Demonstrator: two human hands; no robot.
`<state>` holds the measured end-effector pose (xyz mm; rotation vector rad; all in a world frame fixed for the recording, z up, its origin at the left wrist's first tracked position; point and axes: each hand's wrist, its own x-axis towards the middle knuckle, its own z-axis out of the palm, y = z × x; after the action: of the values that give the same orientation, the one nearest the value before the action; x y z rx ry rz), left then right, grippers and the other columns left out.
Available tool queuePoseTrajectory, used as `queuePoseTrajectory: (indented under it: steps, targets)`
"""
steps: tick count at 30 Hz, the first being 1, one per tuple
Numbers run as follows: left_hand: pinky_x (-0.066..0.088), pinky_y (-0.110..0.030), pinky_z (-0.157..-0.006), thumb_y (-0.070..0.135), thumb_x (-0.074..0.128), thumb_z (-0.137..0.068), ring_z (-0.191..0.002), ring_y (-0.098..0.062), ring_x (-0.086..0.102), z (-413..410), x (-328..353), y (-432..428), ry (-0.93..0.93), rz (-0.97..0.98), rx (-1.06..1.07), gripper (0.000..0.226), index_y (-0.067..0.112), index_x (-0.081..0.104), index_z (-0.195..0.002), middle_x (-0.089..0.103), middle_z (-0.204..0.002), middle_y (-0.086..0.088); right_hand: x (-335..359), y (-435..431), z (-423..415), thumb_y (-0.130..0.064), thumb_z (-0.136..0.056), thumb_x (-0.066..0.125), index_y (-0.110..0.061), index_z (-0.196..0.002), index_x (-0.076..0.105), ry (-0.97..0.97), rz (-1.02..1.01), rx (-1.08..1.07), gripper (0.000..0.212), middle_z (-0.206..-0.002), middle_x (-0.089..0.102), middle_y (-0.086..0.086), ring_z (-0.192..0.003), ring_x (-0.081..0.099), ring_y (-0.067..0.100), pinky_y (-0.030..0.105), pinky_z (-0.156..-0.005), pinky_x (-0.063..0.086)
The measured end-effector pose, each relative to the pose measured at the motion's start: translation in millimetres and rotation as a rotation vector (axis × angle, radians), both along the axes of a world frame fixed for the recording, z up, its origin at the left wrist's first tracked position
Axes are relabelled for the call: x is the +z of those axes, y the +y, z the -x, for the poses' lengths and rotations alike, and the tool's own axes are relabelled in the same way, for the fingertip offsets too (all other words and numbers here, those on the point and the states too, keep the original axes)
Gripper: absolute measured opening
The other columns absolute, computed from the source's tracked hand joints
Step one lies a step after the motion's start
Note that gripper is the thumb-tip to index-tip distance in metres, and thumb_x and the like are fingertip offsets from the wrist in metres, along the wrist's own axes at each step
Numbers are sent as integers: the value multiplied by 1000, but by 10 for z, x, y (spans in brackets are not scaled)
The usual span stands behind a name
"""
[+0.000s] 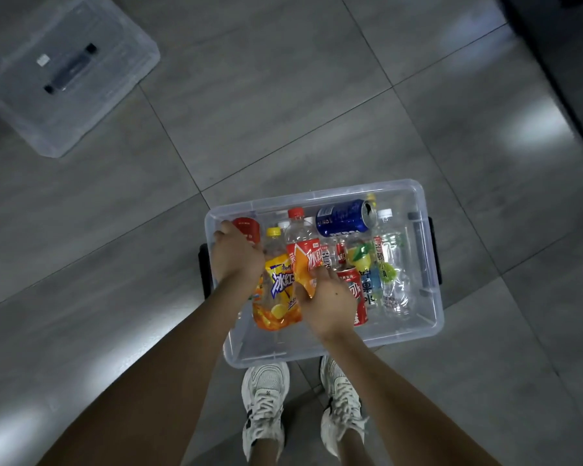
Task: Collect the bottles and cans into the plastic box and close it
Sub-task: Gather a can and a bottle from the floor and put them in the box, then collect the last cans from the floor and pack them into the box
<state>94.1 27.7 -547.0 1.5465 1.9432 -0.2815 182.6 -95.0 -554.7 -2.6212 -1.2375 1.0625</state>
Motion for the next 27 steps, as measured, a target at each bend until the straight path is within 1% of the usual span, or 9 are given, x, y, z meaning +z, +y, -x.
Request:
queuePoseTrajectory:
  steps: [3,6,8,10,12,14,18,23,27]
  targets:
    - [50,-47,-87,20,60,-83,-116,-40,52,31,153,-38,13,8,-58,69,1,25,-140,46,-132,-23,154,-15,-27,-43,-91,50,-17,-120,57,3,-30,-47,40,-116,64,2,-103,61,23,30,-73,52]
    - [52,-45,-85,21,58,-84,-111,-38,55,13,438,-74,30,-7,-144,58,3,37,-134,50,-129,-21,446,-43,-117,-40,-91,51,-15,-114,59,5,-50,-86,35,-110,66,3,-98,63,23,31,-72,53]
    - [52,-38,-74,21,55,-86,-101,-34,60,-46,712,-127,16,-31,-221,40,3,50,-121,58,-118,-19,730,-115,-214,-39,-92,50,-15,-110,60,-4,-62,-124,31,-102,68,4,-93,64,24,32,-72,53]
    - [46,-31,-62,22,51,-87,-86,-29,62,-133,1059,-217,-37,-43,-279,24,5,59,-103,66,-101,-16,1098,-261,-328,-37,-94,48,-15,-107,62,-11,-69,-183,29,-96,69,4,-86,64,23,29,-68,49]
    - [45,-31,-61,22,49,-87,-81,-30,63,-252,1500,-362,-108,-32,-374,23,3,61,-92,68,-90,-18,1565,-475,-435,-35,-95,45,-15,-104,62,-7,-55,-248,28,-92,70,6,-81,63,23,27,-64,43]
    - [42,-31,-61,20,49,-87,-82,-37,63,-407,2024,-565,-192,-17,-484,25,-1,60,-85,67,-84,-23,2081,-742,-522,-38,-95,44,-16,-99,62,-29,-55,-319,29,-90,71,6,-85,65,26,29,-68,47]
    - [42,-31,-65,27,48,-90,-77,-30,60,-764,3139,-1086,-279,-58,-732,25,6,61,-89,68,-84,-16,3086,-1418,-625,-43,-93,46,-17,-91,66,-97,-87,-500,33,-87,73,6,-90,66,28,30,-71,45]
    - [48,-34,-74,28,52,-87,-92,-34,63,-1299,4267,-1971,-417,-112,-1004,24,9,63,-96,70,-94,-14,4155,-2488,-714,-47,-91,47,-17,-86,65,-201,-150,-718,35,-83,71,6,-87,65,28,31,-66,42]
    - [46,-33,-74,33,55,-85,-95,-33,63,-1652,5047,-2982,-548,-172,-1166,25,11,63,-95,70,-96,-12,4849,-3591,-657,-47,-92,47,-17,-88,64,-304,-189,-880,35,-80,71,5,-84,64,26,29,-61,31]
